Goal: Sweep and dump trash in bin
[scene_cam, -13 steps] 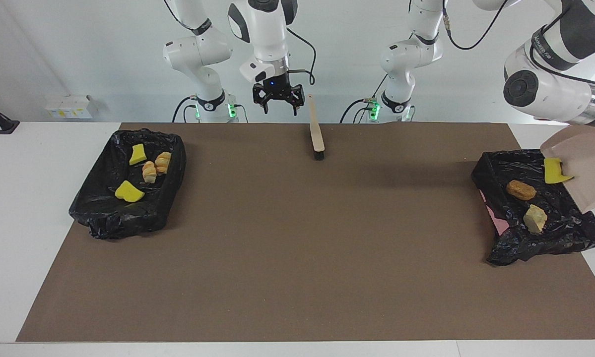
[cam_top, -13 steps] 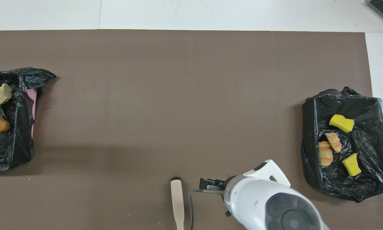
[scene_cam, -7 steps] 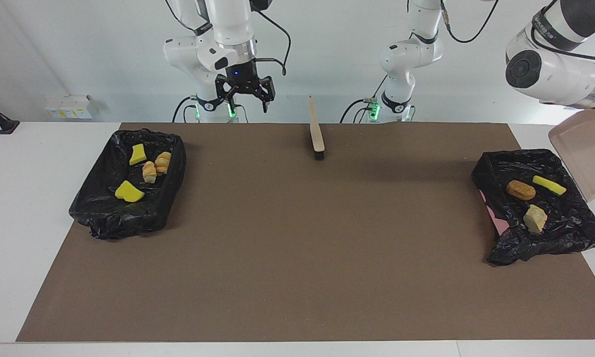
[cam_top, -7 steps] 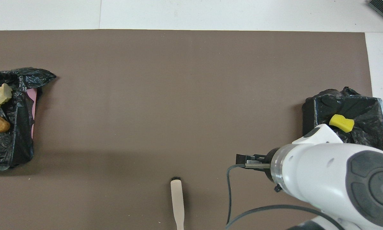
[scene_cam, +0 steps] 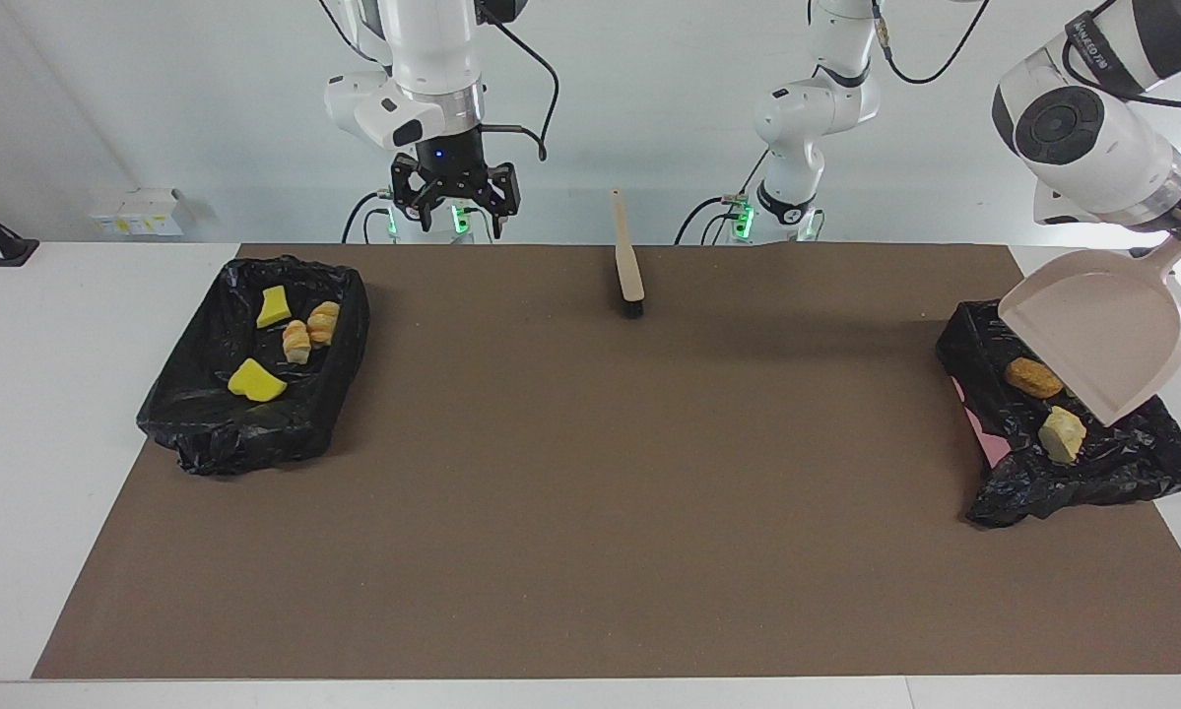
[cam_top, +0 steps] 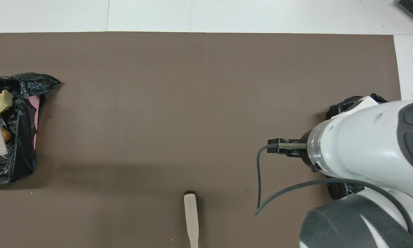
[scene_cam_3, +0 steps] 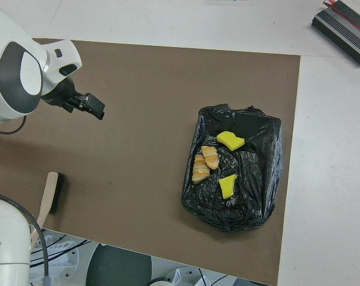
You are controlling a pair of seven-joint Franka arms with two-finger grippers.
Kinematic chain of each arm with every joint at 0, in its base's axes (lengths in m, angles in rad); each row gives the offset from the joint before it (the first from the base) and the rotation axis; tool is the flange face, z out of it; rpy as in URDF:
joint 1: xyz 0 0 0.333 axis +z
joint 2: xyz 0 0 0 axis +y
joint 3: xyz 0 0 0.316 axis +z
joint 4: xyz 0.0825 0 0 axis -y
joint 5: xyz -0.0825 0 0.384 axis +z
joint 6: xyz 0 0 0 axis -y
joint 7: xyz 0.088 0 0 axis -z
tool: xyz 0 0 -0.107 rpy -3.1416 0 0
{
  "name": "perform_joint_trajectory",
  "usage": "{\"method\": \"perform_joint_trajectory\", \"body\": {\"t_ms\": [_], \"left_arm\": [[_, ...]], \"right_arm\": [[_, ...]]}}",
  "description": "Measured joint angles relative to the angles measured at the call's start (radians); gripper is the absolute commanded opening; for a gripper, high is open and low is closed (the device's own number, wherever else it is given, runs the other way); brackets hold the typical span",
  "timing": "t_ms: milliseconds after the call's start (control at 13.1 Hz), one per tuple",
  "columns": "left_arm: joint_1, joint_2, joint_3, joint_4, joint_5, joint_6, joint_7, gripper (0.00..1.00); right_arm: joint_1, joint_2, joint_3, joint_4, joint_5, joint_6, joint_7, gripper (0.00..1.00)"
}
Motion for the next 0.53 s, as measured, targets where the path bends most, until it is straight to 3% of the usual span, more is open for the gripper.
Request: {"method": "perform_joint_trajectory", "body": {"t_ms": [534], "left_arm": [[-0.041,-0.007,-0.005,0.001,-0.482,-0.076,-0.457,0.00]], "right_arm": [[-0.022,0.013,-0.002,0.029,-0.002,0.000,-0.001,1.00]]}}
